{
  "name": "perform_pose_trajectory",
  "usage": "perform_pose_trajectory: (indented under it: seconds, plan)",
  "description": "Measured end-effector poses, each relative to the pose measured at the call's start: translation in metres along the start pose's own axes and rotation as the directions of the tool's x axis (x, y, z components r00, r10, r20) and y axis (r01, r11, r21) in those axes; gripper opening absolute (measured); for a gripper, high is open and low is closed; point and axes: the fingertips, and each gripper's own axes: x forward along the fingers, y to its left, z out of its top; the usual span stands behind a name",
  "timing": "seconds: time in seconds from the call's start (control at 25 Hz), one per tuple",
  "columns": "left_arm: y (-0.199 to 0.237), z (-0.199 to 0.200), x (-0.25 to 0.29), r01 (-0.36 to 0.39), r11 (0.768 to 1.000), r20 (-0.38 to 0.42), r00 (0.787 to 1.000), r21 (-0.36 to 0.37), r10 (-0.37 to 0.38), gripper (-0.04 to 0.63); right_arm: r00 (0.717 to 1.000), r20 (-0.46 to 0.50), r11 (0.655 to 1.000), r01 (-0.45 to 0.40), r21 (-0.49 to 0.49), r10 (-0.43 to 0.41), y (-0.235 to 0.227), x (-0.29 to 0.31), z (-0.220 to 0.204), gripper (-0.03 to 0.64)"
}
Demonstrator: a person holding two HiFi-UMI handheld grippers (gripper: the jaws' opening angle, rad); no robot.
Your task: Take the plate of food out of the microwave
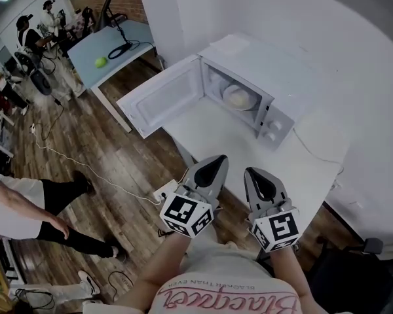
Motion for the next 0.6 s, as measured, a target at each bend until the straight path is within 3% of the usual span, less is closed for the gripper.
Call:
perform_pose_trajectory:
  seconds: [0.6]
  plan:
    - [0.057, -0.007, 0.068, 0.107, 0.994, -0.063, 0.992, -0.009, -0.107, 0.005, 0.994, -0.01, 0.994, 0.111, 0.009, -0.111, -0.045, 0.071, 0.002, 0.011]
